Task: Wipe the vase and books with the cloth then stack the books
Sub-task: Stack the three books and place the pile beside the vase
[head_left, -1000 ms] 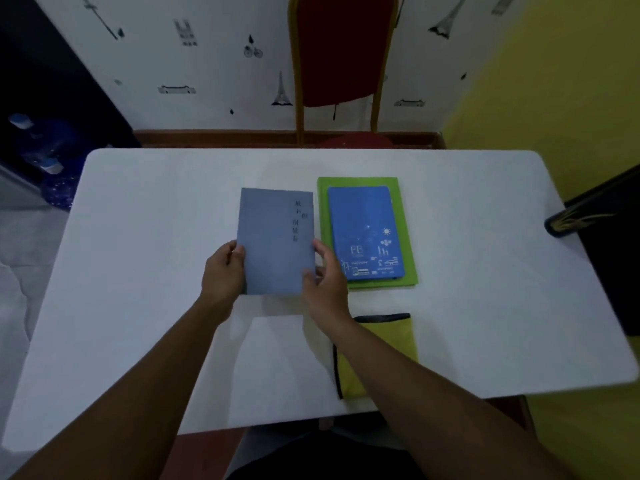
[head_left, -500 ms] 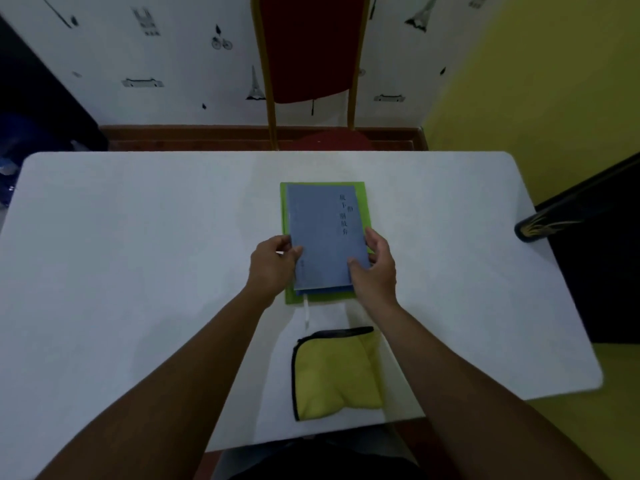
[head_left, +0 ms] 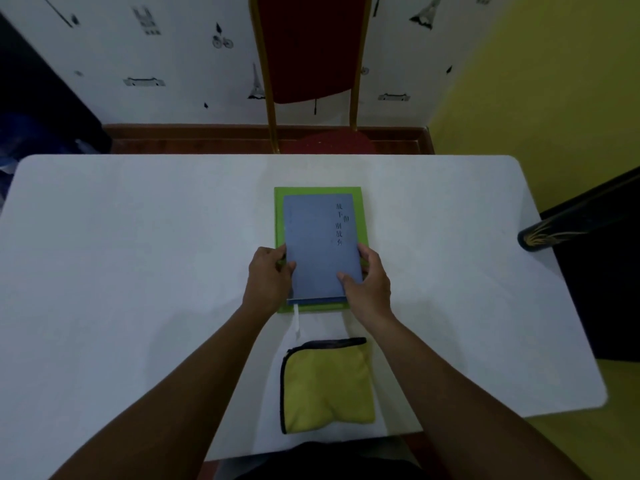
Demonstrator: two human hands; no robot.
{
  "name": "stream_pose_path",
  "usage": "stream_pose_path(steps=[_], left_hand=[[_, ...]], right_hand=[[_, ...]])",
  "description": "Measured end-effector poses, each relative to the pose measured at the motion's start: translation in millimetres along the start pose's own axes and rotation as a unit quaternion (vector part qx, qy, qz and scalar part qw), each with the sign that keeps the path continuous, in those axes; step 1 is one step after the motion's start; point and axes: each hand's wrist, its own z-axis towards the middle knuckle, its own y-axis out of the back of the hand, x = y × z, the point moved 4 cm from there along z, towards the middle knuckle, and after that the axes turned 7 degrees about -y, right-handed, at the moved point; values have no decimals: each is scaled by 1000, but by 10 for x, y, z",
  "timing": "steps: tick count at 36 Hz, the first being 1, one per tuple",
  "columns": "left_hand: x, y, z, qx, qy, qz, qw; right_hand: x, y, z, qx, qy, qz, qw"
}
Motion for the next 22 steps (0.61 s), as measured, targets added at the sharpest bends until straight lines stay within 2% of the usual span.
stream_pose_path(steps=[5, 8, 10, 13, 18, 22], left_hand=[[73, 3, 32, -1, -6, -5, 1000], [121, 37, 35, -36, 7, -23, 999], [145, 42, 48, -40, 42, -37, 998], [127, 9, 104, -28, 93, -58, 994], [7, -78, 185, -32, 131, -131, 982], [47, -124, 284, -58, 219, -191, 955]], right_hand=[[17, 65, 38, 11, 3, -1, 1000], [31, 135, 90, -30, -4, -4, 1000], [41, 166, 142, -51, -27, -12, 998], [29, 145, 265, -28, -66, -43, 996], [22, 69, 374, -11, -90, -63, 994], [-14, 48, 441, -7, -116, -75, 990]])
